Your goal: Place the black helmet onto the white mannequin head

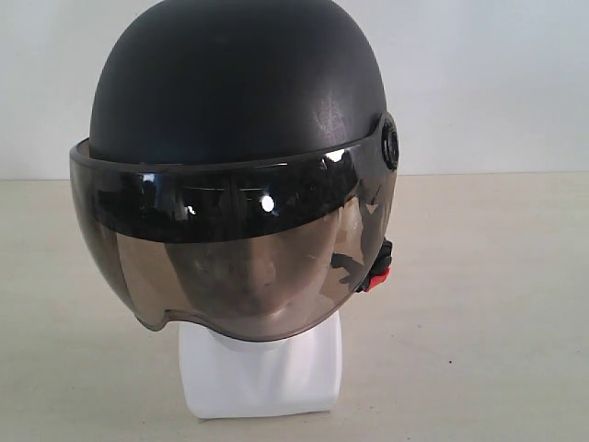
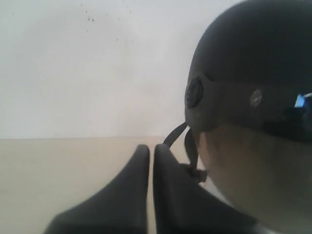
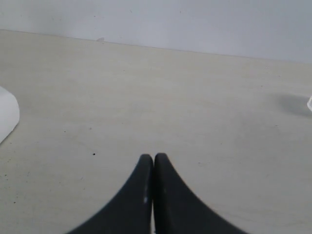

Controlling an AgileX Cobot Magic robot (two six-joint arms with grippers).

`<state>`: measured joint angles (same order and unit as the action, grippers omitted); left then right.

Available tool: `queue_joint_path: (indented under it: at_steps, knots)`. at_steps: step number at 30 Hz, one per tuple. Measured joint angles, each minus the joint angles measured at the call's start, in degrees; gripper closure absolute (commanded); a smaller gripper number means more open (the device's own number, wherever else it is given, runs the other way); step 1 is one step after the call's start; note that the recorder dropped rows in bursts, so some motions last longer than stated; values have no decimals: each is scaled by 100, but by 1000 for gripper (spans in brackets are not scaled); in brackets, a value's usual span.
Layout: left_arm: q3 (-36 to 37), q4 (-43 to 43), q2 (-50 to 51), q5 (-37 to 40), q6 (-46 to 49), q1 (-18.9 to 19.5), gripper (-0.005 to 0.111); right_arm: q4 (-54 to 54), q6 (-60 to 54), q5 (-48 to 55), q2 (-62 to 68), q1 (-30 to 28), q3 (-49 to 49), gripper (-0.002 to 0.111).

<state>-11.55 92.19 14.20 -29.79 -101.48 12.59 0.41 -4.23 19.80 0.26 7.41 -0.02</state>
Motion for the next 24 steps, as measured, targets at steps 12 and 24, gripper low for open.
queue_joint_path:
  at_steps: [12, 24]
  knots:
    - [-84, -2742, 0, 60, 2541, -275, 102, 0, 0, 0, 0, 0, 0, 109]
    - [-419, -3888, 0, 113, 7681, -287, 102, 0, 0, 0, 0, 0, 0, 109]
